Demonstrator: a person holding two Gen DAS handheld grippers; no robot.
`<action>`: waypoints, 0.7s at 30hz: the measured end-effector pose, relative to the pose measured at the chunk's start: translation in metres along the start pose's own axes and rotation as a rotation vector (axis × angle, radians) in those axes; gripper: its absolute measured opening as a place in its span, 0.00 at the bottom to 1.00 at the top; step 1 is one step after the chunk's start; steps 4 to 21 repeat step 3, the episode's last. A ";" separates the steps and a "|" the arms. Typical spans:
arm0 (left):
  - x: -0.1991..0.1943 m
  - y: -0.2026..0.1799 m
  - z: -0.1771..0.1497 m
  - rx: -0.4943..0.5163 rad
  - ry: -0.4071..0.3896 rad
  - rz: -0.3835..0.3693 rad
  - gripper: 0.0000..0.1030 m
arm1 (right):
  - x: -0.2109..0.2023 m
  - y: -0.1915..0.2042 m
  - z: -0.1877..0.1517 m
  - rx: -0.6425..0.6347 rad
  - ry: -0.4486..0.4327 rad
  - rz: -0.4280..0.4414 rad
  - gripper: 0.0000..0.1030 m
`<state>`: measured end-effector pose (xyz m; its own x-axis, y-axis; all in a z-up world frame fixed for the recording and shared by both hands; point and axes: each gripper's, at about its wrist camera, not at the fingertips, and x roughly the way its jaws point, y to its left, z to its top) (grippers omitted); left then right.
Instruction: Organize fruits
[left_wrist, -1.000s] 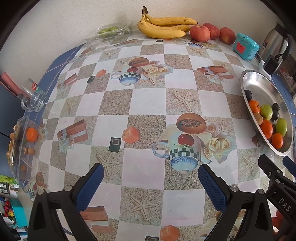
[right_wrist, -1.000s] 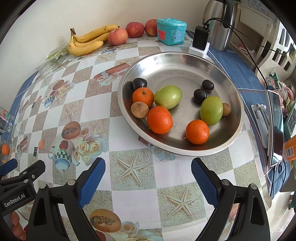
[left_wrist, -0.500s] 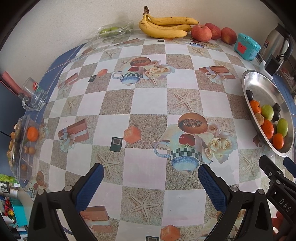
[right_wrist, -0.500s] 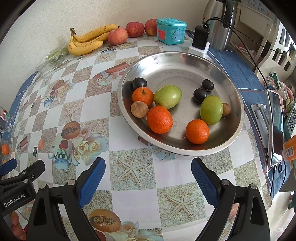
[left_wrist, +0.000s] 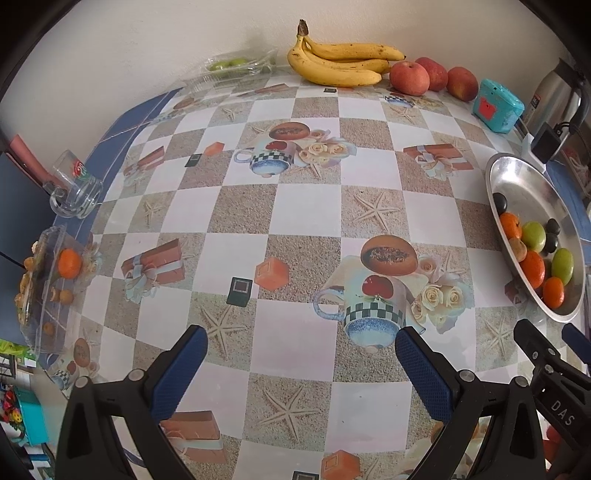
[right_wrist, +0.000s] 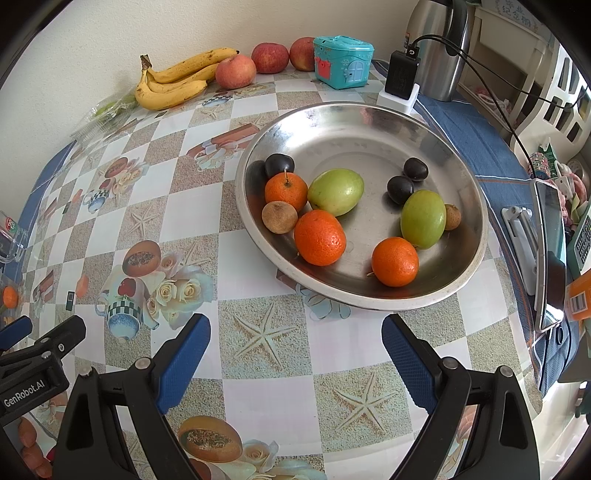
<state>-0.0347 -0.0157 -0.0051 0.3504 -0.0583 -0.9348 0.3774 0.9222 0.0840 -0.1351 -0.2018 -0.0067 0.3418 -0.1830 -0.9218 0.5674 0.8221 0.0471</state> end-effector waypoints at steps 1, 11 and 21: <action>0.001 0.001 0.000 -0.005 0.003 -0.001 1.00 | 0.000 0.000 0.000 0.001 0.000 0.000 0.91; 0.001 0.002 0.000 -0.012 0.005 -0.003 1.00 | 0.000 -0.001 -0.002 0.002 0.000 -0.001 0.91; 0.001 0.002 0.000 -0.012 0.005 -0.003 1.00 | 0.000 -0.001 -0.002 0.002 0.000 -0.001 0.91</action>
